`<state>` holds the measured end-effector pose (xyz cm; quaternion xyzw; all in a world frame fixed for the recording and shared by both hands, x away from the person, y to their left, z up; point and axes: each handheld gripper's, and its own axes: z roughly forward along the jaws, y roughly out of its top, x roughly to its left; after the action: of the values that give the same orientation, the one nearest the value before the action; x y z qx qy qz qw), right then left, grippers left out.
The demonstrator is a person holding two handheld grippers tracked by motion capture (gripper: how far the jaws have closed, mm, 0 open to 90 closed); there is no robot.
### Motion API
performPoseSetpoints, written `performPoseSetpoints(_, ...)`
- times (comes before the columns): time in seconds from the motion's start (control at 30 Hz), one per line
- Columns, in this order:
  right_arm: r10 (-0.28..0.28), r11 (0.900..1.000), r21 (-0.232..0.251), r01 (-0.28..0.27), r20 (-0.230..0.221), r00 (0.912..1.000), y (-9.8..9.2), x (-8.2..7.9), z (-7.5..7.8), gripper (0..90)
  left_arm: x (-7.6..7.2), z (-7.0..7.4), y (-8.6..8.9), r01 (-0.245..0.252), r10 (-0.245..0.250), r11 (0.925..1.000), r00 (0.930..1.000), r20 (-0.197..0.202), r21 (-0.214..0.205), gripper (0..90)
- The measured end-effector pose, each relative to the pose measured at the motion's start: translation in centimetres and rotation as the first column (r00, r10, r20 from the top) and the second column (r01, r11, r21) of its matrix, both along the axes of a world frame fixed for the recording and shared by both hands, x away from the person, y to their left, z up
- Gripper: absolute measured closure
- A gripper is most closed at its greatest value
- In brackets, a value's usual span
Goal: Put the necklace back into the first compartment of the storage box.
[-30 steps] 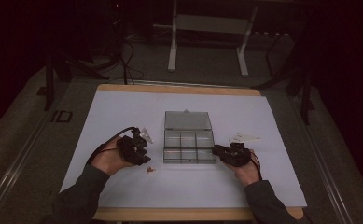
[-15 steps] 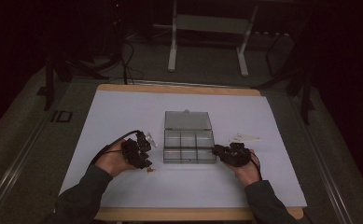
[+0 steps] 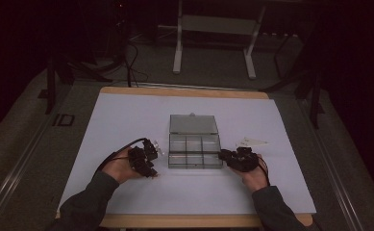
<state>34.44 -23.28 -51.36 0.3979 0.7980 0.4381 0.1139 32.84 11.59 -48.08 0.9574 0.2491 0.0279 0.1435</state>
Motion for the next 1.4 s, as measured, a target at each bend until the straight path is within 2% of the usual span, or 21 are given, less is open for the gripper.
performPoseSetpoints(0.17, 0.0, 1.0, 0.0, 0.0, 0.0, 1.0, 0.0, 0.0, 0.0, 73.7, 0.1, -0.2, -0.1, 0.001, -0.001, 1.0, 1.0, -0.003, 0.004, 65.7)
performPoseSetpoints(0.2, 0.0, 1.0, 0.0, 0.0, 0.0, 1.0, 0.0, 0.0, 0.0, 73.6, 0.1, -0.4, -0.2, 0.0, 0.0, 0.9999, 1.0, -0.004, 0.017, 65.7)
performPoseSetpoints(0.4, 0.0, 1.0, 0.0, 0.0, 0.0, 1.0, 0.0, 0.0, 0.0, 73.6, 0.1, -0.9, -0.4, 0.003, -0.002, 0.9993, 1.0, -0.007, 0.038, 64.3)
performPoseSetpoints(0.7, 0.0, 1.0, 0.0, 0.0, 0.0, 1.0, 0.0, 0.0, 0.0, 73.6, 0.2, -1.6, -0.8, 0.008, -0.006, 0.9979, 0.9996, -0.029, 0.065, 64.0)
performPoseSetpoints(0.87, 0.0, 1.0, 0.0, 0.0, 0.0, 1.0, 0.0, 0.0, 0.0, 73.7, 0.1, -2.0, -1.1, 0.013, -0.01, 0.9977, 0.9989, -0.045, 0.066, 64.1)
performPoseSetpoints(1.23, 0.0, 1.0, 0.001, 0.0, 0.0, 1.0, 0.0, 0.0, 0.0, 73.6, 0.1, -2.0, -1.3, 0.011, -0.008, 0.9971, 0.9991, -0.041, 0.075, 64.7)
performPoseSetpoints(1.4, 0.0, 1.0, 0.001, 0.0, 0.0, 1.0, 0.0, 0.0, 0.0, 73.6, 0.0, -2.0, -1.4, 0.025, -0.023, 0.996, 0.9994, -0.027, 0.085, 68.4)
